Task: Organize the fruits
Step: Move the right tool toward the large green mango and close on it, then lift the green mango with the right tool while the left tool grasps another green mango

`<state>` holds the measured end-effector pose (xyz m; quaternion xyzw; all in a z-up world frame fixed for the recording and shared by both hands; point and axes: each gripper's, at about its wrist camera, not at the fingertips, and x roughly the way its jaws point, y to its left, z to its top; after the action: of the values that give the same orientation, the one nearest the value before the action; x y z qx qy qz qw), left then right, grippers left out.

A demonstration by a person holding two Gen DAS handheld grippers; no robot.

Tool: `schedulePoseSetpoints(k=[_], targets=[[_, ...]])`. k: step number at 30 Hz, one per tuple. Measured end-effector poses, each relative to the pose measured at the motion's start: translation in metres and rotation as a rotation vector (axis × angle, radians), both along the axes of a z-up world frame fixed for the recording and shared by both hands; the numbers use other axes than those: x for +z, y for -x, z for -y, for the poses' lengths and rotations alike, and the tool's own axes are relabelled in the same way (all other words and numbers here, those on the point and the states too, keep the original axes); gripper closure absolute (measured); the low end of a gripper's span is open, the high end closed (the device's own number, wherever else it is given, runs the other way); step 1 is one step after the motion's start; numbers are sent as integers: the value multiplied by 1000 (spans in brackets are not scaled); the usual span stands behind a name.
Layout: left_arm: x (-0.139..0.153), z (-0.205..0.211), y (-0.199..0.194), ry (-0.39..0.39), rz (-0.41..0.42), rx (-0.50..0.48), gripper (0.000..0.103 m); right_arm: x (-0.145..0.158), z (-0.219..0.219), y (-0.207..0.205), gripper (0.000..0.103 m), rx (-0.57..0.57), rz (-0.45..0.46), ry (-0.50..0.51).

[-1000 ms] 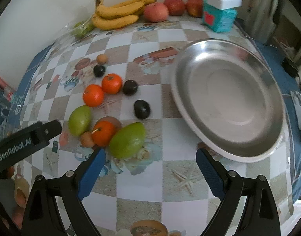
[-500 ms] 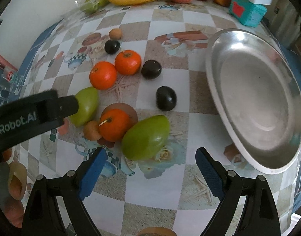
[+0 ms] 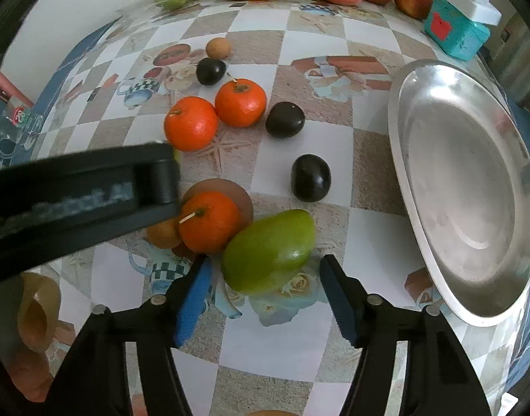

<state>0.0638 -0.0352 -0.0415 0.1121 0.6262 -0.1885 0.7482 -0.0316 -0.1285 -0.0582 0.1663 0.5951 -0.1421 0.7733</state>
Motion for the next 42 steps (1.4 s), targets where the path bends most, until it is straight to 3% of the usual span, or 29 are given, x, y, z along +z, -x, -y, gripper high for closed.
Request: schedulePoseSetpoints(k=[4, 9, 11, 30, 42], targets=[[-4, 6, -1, 22, -10, -4, 31, 1, -2, -2, 47, 15, 12, -9], [-9, 12, -2, 78, -51, -19, 56, -1, -4, -4, 51, 15, 11, -2], [-9, 16, 0, 74, -44, -25, 56, -2, -1, -3, 55, 7, 12, -2], [-8, 13, -1, 86, -59, -13, 56, 5, -3, 5, 56, -3, 16, -9], [10, 4, -2, 114, -24, -6, 56, 28, -2, 13, 65, -10, 81, 43]])
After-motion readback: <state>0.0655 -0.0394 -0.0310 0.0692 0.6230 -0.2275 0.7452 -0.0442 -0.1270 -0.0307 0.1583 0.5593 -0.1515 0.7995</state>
